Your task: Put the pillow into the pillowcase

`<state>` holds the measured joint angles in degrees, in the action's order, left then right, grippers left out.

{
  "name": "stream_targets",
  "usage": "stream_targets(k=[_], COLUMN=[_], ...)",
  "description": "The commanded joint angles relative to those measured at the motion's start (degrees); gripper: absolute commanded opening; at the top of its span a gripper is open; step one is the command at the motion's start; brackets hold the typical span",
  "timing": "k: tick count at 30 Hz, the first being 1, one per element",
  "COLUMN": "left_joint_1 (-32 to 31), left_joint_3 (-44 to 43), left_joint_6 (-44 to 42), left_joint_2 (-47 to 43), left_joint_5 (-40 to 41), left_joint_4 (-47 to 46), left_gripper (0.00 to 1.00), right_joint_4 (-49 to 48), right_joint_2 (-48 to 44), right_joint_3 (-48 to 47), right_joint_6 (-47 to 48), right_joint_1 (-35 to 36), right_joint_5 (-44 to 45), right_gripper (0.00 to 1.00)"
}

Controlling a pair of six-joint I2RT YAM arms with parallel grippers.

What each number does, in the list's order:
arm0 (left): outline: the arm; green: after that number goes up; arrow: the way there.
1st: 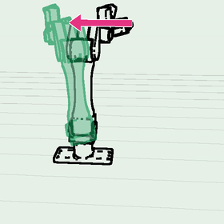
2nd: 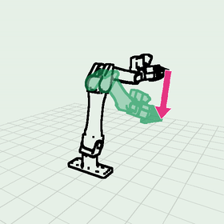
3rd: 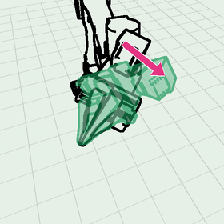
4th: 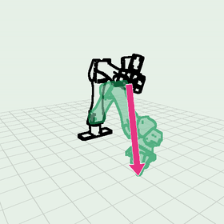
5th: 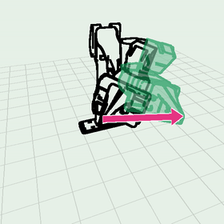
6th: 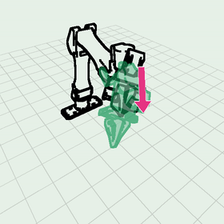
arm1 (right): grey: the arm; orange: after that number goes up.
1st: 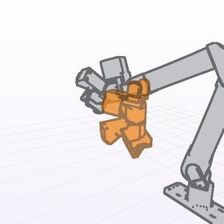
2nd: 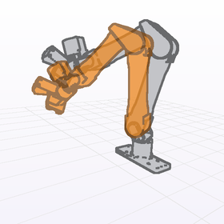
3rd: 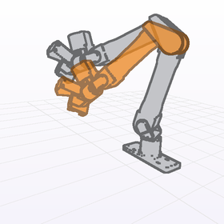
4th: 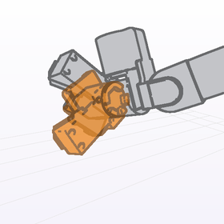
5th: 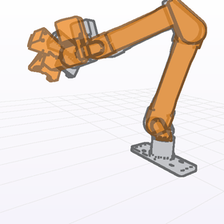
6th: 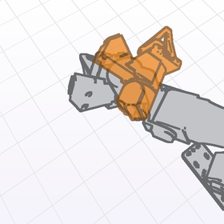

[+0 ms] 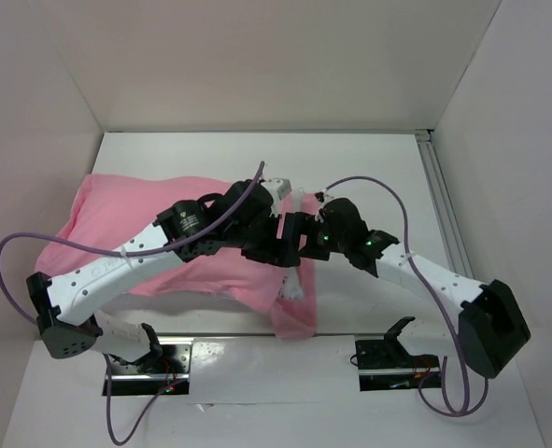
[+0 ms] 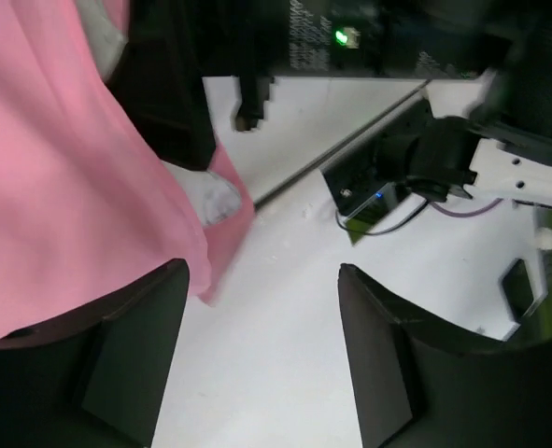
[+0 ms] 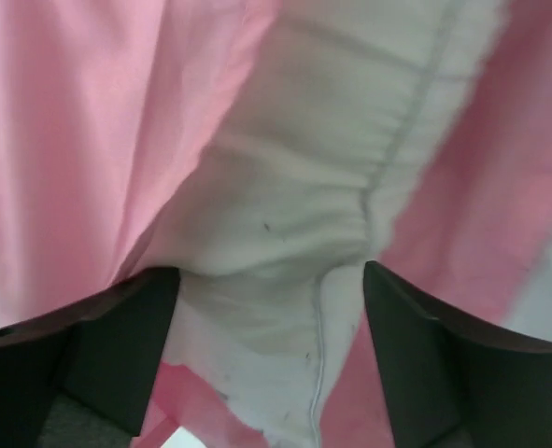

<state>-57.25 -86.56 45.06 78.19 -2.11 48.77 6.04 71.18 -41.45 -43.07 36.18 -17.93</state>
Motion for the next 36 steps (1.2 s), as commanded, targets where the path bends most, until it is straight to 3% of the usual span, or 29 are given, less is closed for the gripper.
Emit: stream_targets(k=[1, 7, 8, 10, 14, 24, 25, 28, 29, 32, 36], left_joint_1=[-0.05, -0.31, -1.10, -2.95, -4.36, -3.83, -3.83, -3.30, -3.30, -2.07, -0.76], left_joint_3=[-9.20, -21.79, -26.24, -30.92, -41.74, -31.58, -30.95, -30.95, -30.95, -32.17, -38.56], left_joint_6=[-3.39, -5.24, -3.50, -2.87, -0.85, 4.16, 4.16, 3.03, 3.02, 1.88, -4.79], left_joint_2=[2.83, 15.82, 21.16, 26.63, 38.68, 49.94, 50.91, 54.08, 54.08, 52.16, 44.26], left_joint_5=[7.88, 20.63, 26.83, 30.66, 39.34, 50.44, 51.32, 51.86, 52.55, 52.56, 46.53], left_joint_4=[6.58, 15.37, 19.04, 22.14, 29.44, 29.45, 29.45, 29.45, 29.45, 29.45, 29.45], left_gripper=[0.80, 0.82, 0.88, 0.93, 0.96, 0.98, 0.95, 0.74, 0.46, 0.01, 0.00], right_joint_4=[19.55, 38.40, 39.04, 39.83, 40.98, 39.14, 39.13, 38.52, 37.91, 37.37, 35.18], right_joint_2=[-7.18, -12.02, -12.03, -12.64, -13.87, -16.07, -16.07, -16.60, -16.60, -16.60, -15.37], right_joint_3=[-6.70, -11.99, -11.99, -11.99, -11.99, -7.77, -7.77, -7.24, -7.24, -7.24, -7.77], right_joint_6=[5.72, 5.28, 5.28, 5.28, 5.80, 8.79, 8.79, 8.79, 8.79, 8.79, 9.93], right_joint_1=[-1.55, -8.40, -9.28, -12.01, -15.79, -24.75, -24.76, -25.81, -25.81, -25.81, -26.34], right_joint_5=[15.27, 32.41, 32.44, 32.44, 31.30, 22.95, 22.33, 20.75, 20.22, 19.70, 17.24], right_gripper=[0.88, 0.96, 0.96, 0.97, 0.98, 0.98, 0.98, 0.98, 0.98, 0.98, 0.98])
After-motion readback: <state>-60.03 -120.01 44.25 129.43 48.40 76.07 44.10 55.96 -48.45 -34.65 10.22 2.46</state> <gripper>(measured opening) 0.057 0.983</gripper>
